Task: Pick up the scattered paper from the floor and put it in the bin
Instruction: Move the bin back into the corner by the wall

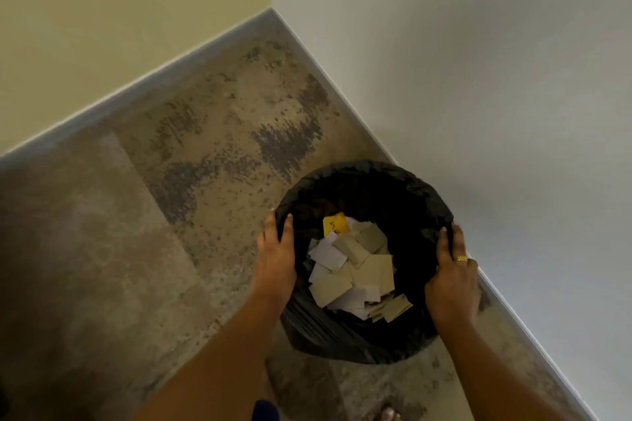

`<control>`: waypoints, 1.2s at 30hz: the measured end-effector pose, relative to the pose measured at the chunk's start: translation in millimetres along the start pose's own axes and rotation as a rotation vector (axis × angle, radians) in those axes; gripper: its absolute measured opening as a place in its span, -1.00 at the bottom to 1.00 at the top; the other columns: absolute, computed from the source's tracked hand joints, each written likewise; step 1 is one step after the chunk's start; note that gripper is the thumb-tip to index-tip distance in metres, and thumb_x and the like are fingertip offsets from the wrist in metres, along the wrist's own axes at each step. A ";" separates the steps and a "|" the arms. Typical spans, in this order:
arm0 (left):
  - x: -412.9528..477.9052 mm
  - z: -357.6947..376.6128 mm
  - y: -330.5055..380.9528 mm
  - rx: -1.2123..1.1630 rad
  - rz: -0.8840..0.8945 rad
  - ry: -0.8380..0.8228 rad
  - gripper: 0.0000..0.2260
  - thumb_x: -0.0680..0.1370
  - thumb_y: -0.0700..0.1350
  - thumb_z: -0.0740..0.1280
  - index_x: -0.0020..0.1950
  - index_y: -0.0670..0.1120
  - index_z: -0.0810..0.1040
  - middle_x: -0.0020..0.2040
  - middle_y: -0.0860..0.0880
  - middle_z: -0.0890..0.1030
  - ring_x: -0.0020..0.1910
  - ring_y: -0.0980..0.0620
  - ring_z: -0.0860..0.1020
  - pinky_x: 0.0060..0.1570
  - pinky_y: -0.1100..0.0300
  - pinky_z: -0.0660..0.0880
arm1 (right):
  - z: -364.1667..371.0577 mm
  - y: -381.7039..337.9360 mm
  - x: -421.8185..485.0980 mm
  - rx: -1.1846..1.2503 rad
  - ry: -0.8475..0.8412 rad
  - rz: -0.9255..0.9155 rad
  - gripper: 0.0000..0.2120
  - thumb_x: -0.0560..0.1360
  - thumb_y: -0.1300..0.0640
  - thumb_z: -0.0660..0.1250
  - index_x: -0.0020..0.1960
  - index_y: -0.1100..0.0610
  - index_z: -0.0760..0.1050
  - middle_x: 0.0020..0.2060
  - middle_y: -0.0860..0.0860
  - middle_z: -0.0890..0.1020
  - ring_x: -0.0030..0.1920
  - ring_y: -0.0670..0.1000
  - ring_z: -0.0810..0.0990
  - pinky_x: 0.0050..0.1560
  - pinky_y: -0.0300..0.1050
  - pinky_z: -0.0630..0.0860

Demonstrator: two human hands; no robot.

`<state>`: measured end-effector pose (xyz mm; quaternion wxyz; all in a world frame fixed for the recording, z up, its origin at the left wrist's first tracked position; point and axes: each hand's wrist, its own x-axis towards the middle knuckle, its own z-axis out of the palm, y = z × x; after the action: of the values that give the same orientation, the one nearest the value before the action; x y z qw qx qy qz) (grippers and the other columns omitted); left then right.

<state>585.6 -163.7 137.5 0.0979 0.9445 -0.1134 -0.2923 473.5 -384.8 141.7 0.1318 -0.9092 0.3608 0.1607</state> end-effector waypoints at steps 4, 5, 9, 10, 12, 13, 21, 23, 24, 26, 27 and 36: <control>25.8 -59.9 -44.8 0.008 -0.036 0.015 -0.33 0.57 -0.38 0.15 0.55 -0.11 -0.16 0.54 -0.17 -0.21 0.49 -0.18 0.03 0.34 0.11 0.28 | -17.0 -79.6 19.2 0.015 0.008 -0.066 -0.31 0.47 0.43 0.15 0.53 0.12 0.02 0.53 -0.03 -0.11 0.26 0.19 0.28 -0.03 0.00 0.50; 34.4 -75.0 -54.8 0.003 -0.049 0.029 -0.33 0.57 -0.38 0.15 0.55 -0.11 -0.15 0.54 -0.17 -0.21 0.49 -0.18 0.03 0.32 0.11 0.31 | -21.0 -99.4 27.1 0.022 0.022 -0.089 -0.31 0.47 0.43 0.15 0.53 0.12 0.04 0.53 -0.03 -0.09 0.26 0.19 0.29 -0.04 0.01 0.51; 76.3 -125.9 -89.1 -0.023 -0.090 0.100 -0.31 0.56 -0.39 0.18 0.55 -0.11 -0.14 0.54 -0.16 -0.21 0.48 -0.20 0.05 0.31 0.08 0.33 | -35.1 -171.3 69.7 0.040 0.068 -0.184 -0.32 0.48 0.41 0.18 0.53 0.12 0.04 0.53 -0.02 -0.07 0.22 0.21 0.31 -0.08 0.00 0.51; 87.8 -136.0 -95.9 -0.028 -0.095 0.121 -0.31 0.56 -0.40 0.18 0.55 -0.11 -0.13 0.54 -0.16 -0.20 0.47 -0.20 0.06 0.30 0.06 0.34 | -38.0 -187.0 81.9 0.045 0.079 -0.205 -0.32 0.48 0.40 0.18 0.53 0.12 0.03 0.53 -0.02 -0.07 0.22 0.22 0.31 -0.08 0.01 0.51; 114.1 -155.0 -107.4 -0.044 -0.106 0.160 -0.32 0.55 -0.41 0.18 0.55 -0.11 -0.11 0.54 -0.16 -0.19 0.47 -0.21 0.06 0.30 0.04 0.35 | -43.1 -216.2 108.0 0.045 0.097 -0.251 -0.33 0.49 0.40 0.18 0.53 0.13 0.03 0.53 -0.01 -0.07 0.23 0.22 0.30 -0.04 0.04 0.52; 129.0 -164.0 -111.6 -0.053 -0.112 0.178 -0.32 0.55 -0.42 0.17 0.55 -0.11 -0.11 0.54 -0.16 -0.19 0.47 -0.21 0.05 0.31 0.02 0.34 | -46.3 -230.2 122.4 0.051 0.106 -0.262 -0.33 0.50 0.40 0.18 0.53 0.13 0.03 0.53 -0.01 -0.07 0.23 0.22 0.29 -0.02 0.04 0.51; 247.6 -224.0 -135.3 -0.200 -0.129 0.254 -0.38 0.52 -0.42 0.17 0.53 -0.17 0.05 0.51 -0.24 0.01 0.42 -0.31 0.19 0.35 -0.10 0.29 | -68.1 -325.0 233.4 0.081 0.111 -0.353 -0.28 0.48 0.44 0.20 0.53 0.13 -0.01 0.53 0.03 -0.06 0.24 0.21 0.29 0.04 0.00 0.47; 272.3 -235.1 -140.3 -0.207 -0.097 0.285 -0.37 0.50 -0.42 0.19 0.53 -0.18 0.05 0.49 -0.26 0.05 0.40 -0.32 0.23 0.34 -0.09 0.30 | -71.1 -343.6 256.3 0.074 0.095 -0.342 -0.25 0.48 0.45 0.20 0.53 0.12 -0.06 0.54 0.03 -0.11 0.27 0.21 0.26 0.14 0.01 0.44; 285.0 -240.9 -142.1 -0.200 -0.086 0.281 -0.36 0.51 -0.42 0.19 0.53 -0.18 0.02 0.50 -0.25 0.04 0.41 -0.31 0.22 0.34 -0.07 0.30 | -71.5 -351.8 267.2 0.071 0.090 -0.331 -0.25 0.48 0.46 0.20 0.53 0.12 -0.07 0.53 0.03 -0.13 0.29 0.21 0.25 0.18 0.02 0.41; 307.6 -252.9 -144.3 -0.160 -0.091 0.249 -0.33 0.54 -0.41 0.18 0.54 -0.16 -0.09 0.53 -0.23 -0.04 0.46 -0.27 0.13 0.38 -0.06 0.26 | -71.7 -367.1 286.7 0.063 0.096 -0.328 -0.25 0.48 0.47 0.20 0.53 0.13 -0.08 0.53 0.04 -0.14 0.29 0.23 0.24 0.22 0.04 0.39; 318.1 -256.8 -146.4 -0.134 -0.093 0.230 -0.32 0.55 -0.41 0.17 0.54 -0.15 -0.14 0.53 -0.22 -0.08 0.48 -0.26 0.09 0.40 -0.05 0.24 | -70.5 -373.8 296.3 0.064 0.097 -0.321 -0.25 0.49 0.47 0.20 0.53 0.14 -0.09 0.53 0.05 -0.15 0.30 0.24 0.24 0.23 0.06 0.38; 372.2 -260.4 -151.0 -0.084 0.013 0.194 -0.30 0.53 -0.38 0.25 0.54 -0.20 -0.10 0.50 -0.26 -0.02 0.41 -0.28 0.18 0.37 -0.07 0.30 | -55.0 -387.4 336.3 0.034 0.121 -0.245 -0.28 0.50 0.48 0.17 0.53 0.16 -0.07 0.53 0.08 -0.14 0.30 0.27 0.23 0.25 0.07 0.35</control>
<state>1057.9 -89.6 113.2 0.1496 0.9627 -0.0974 -0.2031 986.3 -337.6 109.7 0.1437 -0.9522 0.2568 0.0821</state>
